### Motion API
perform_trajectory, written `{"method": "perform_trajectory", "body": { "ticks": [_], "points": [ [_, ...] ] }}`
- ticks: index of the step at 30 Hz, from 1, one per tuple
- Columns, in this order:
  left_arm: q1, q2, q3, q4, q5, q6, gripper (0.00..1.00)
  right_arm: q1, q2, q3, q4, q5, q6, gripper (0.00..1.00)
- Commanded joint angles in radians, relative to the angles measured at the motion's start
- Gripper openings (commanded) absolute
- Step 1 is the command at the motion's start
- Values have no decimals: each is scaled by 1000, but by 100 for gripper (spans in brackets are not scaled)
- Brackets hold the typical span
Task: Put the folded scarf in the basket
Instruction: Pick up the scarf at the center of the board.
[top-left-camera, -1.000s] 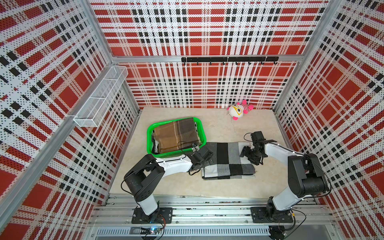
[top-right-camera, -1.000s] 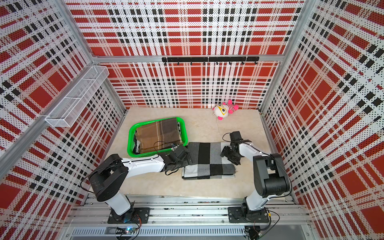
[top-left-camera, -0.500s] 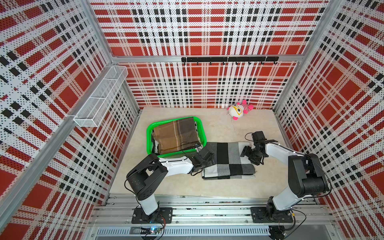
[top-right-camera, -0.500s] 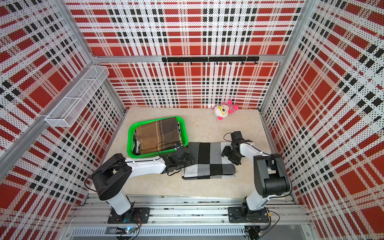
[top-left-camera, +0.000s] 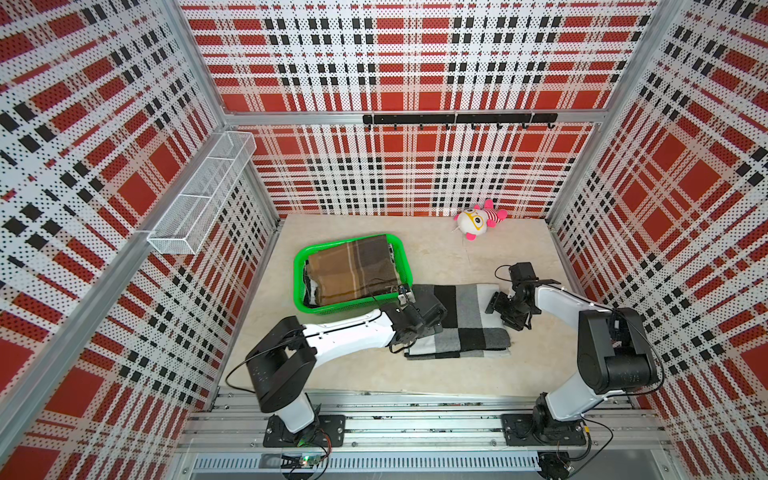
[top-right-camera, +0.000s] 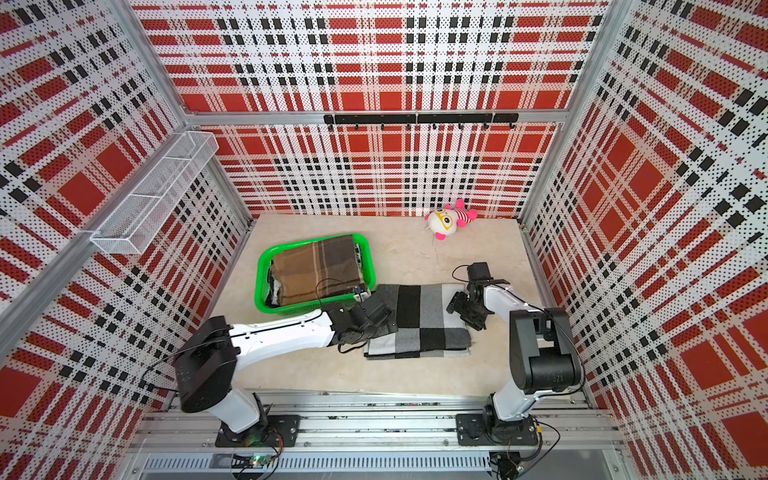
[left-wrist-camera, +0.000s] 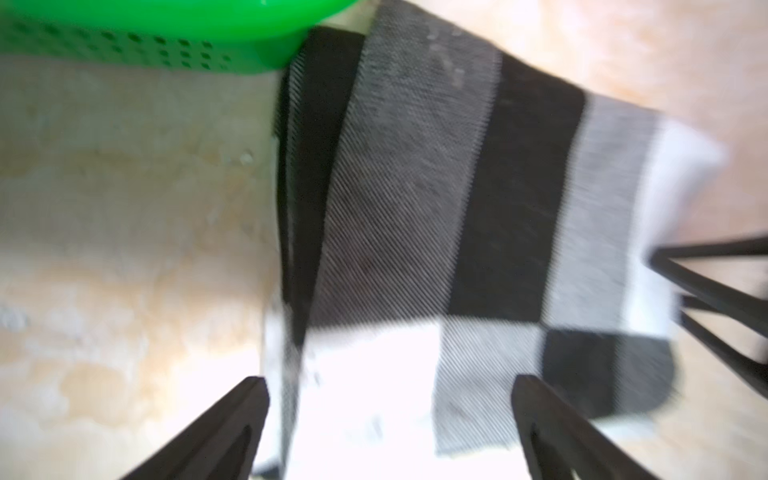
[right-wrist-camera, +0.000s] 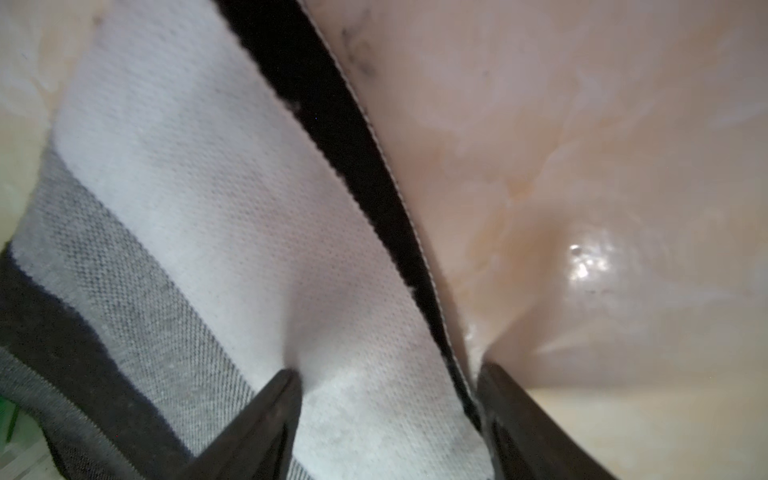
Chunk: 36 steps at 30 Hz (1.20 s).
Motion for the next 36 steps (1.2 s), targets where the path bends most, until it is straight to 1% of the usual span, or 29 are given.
{"method": "perform_trajectory", "body": {
  "ticks": [1,5,8,10,15,18,21,26,30,31,33,36],
  "points": [
    [5,-79,-124,-36,26,-98,97,-14,19,-5,-34,26,-22,75],
    [58,-78,-205,101,52,-52,97,-15,18,-15,-29,20,-28,75],
    [88,-40,-201,152,28,-10,97,-19,23,-24,-22,17,-28,75],
    [100,-12,-207,173,31,-5,97,-22,26,-23,-19,17,-27,75],
    [96,49,-242,280,89,-9,95,-24,30,-13,-16,13,-23,74],
    [84,92,-247,299,124,-31,92,-25,35,-4,-18,12,-21,75],
    [81,115,-266,326,135,-48,88,-26,36,1,-16,10,-20,74],
    [99,154,-270,364,163,-41,78,-24,41,1,-16,10,-17,74],
    [99,188,-263,410,198,-24,64,-25,39,0,-13,7,-16,73],
    [97,201,-255,412,205,-18,62,-25,41,-2,-11,2,-16,72],
    [97,222,-239,411,215,-6,58,-24,44,-10,-1,-13,-12,71],
    [96,228,-229,412,207,2,49,-23,61,-35,28,-56,0,68]
  ]
}}
